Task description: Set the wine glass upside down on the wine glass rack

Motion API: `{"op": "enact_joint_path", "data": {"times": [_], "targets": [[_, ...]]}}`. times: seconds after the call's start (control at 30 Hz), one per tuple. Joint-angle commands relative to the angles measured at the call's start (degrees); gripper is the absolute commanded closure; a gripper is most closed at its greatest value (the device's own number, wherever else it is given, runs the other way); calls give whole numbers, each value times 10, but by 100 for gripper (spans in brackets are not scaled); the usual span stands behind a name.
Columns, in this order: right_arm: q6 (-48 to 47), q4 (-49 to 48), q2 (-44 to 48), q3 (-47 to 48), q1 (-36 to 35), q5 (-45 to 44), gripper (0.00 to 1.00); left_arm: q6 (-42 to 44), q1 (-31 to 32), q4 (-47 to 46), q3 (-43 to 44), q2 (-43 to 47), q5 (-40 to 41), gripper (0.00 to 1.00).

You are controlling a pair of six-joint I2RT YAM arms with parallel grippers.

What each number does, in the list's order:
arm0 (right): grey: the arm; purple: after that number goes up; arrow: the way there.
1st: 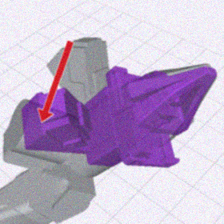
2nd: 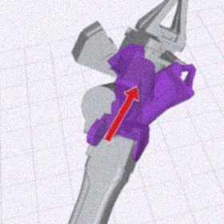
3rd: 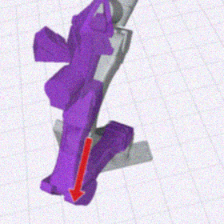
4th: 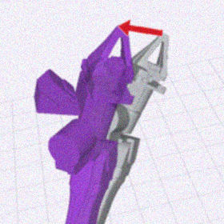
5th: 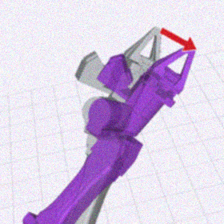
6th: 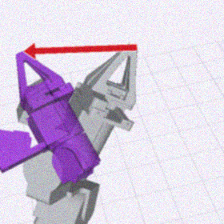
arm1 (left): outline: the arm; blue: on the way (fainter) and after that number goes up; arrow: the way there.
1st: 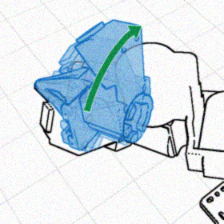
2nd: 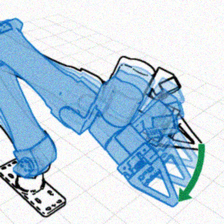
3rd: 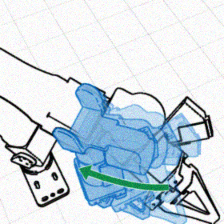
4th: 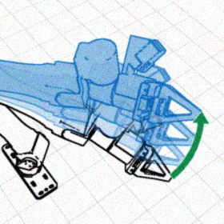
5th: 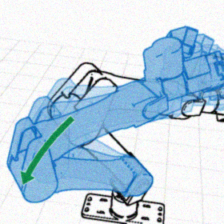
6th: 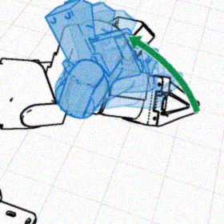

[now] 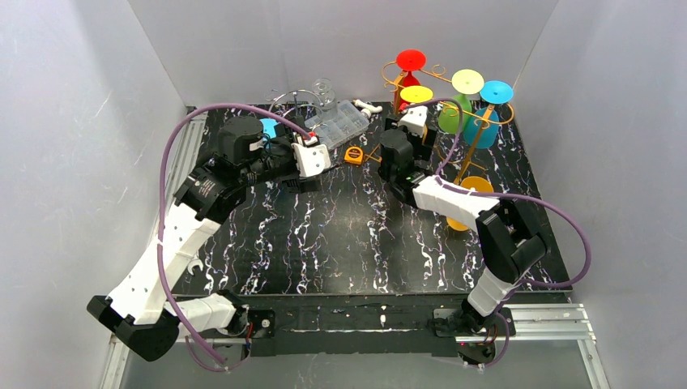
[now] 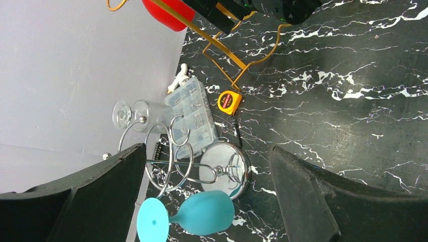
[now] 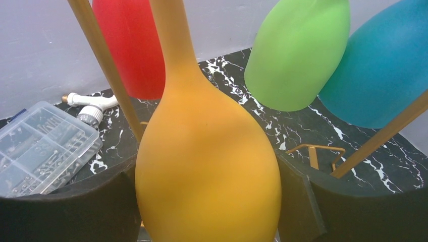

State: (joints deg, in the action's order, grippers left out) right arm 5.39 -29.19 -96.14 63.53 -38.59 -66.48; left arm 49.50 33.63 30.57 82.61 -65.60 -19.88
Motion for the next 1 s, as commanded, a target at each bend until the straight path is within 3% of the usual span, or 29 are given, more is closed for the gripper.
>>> {"op": "enact_joint_path", "data": {"times": [0.0, 0.17, 0.33, 0.4, 0.97], "targets": [[7, -6, -7, 27, 4, -7, 53, 5, 4, 11, 21, 2, 2, 10], [22, 13, -13, 36, 4, -7, 24, 6, 5, 11, 22, 4, 2, 10], [41, 25, -11, 35, 4, -7, 15, 7, 5, 10, 23, 4, 1, 9], [46, 29, -8, 35, 4, -6, 4, 8, 5, 10, 22, 5, 0, 9], [68, 75, 46, 20, -20, 15, 2, 9, 5, 4, 14, 19, 2, 8]]}}
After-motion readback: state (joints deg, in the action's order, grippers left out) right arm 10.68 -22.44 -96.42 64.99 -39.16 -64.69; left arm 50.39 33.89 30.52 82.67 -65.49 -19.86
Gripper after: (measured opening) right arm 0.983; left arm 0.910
